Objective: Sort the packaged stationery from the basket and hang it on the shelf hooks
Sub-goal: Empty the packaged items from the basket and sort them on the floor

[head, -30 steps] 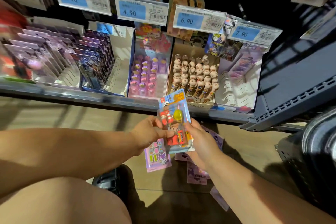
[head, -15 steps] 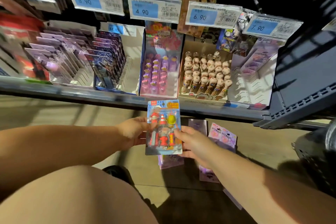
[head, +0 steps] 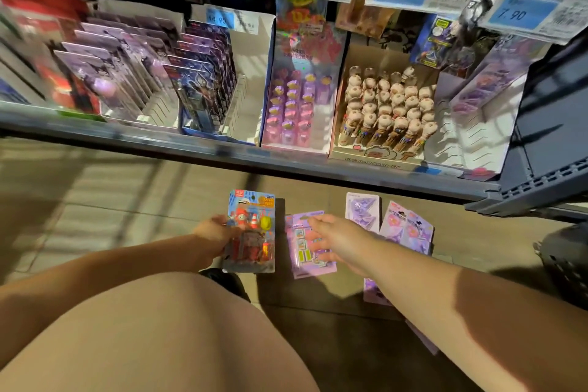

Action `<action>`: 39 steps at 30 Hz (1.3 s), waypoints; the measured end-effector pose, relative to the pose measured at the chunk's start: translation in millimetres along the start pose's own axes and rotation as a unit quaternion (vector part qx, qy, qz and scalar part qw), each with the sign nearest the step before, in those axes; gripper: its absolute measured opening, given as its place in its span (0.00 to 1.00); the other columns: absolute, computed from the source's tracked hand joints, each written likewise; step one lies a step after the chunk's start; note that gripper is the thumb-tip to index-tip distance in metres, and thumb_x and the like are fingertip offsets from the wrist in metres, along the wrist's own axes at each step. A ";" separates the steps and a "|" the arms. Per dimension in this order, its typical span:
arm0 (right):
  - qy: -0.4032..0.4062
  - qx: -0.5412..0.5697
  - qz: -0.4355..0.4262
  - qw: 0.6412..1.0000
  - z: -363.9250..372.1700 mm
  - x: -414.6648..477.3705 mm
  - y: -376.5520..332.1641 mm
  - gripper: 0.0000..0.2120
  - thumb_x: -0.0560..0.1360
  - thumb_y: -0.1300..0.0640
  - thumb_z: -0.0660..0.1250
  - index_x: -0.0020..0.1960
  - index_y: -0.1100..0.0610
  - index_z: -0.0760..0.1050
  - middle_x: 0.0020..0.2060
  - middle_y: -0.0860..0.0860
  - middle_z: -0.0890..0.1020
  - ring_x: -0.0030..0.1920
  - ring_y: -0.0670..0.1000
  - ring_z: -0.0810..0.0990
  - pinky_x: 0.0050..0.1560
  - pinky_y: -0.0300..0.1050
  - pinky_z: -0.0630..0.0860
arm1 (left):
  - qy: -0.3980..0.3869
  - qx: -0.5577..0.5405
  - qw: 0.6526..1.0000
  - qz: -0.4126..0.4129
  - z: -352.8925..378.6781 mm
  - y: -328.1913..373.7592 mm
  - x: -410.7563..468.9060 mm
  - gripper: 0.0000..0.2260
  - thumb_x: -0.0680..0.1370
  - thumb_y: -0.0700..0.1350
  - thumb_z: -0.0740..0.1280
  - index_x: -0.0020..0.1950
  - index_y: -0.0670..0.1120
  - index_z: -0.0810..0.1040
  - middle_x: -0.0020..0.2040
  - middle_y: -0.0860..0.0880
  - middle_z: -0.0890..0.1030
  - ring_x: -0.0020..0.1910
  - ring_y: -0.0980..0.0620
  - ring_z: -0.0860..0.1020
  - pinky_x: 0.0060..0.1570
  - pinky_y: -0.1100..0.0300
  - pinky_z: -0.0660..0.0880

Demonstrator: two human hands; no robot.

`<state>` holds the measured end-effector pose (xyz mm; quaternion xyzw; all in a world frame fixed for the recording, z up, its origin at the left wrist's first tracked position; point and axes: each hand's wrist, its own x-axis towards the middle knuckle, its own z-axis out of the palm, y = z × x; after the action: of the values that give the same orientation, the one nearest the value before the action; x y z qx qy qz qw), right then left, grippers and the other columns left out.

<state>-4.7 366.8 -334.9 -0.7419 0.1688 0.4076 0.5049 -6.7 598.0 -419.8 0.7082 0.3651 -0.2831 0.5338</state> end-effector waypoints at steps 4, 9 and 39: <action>0.009 -0.003 -0.006 1.000 4.8 4.9 -1.3 0.15 0.83 0.52 0.55 0.67 0.56 0.68 0.55 0.54 0.77 0.52 0.52 0.78 0.55 0.48 0.74 | 0.029 0.176 0.984 -0.010 -3.8 1.5 -2.4 0.25 0.77 0.43 0.70 0.72 0.40 0.67 0.55 0.41 0.79 0.47 0.44 0.80 0.45 0.55 0.78; 0.070 -0.006 -0.027 0.997 -8.9 -1.4 -2.8 0.12 0.83 0.54 0.55 0.62 0.57 0.71 0.45 0.51 0.78 0.42 0.48 0.76 0.40 0.39 0.73 | 0.033 0.285 0.956 0.055 -1.6 22.9 -17.4 0.25 0.78 0.45 0.68 0.73 0.42 0.66 0.66 0.42 0.76 0.55 0.47 0.76 0.46 0.60 0.73; 0.468 -0.064 -0.116 0.874 -310.0 -268.4 89.3 0.09 0.79 0.55 0.61 0.45 0.58 0.76 0.37 0.49 0.78 0.32 0.45 0.74 0.32 0.36 0.68 | -0.128 0.329 0.793 0.497 340.3 185.7 -281.4 0.22 0.79 0.57 0.65 0.62 0.42 0.70 0.61 0.41 0.73 0.60 0.40 0.72 0.60 0.49 0.71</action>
<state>-93.1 9.9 -132.5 -0.8910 0.2716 -0.0383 0.3618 -19.6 179.5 -187.0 0.8822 -0.2236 -0.1701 0.3779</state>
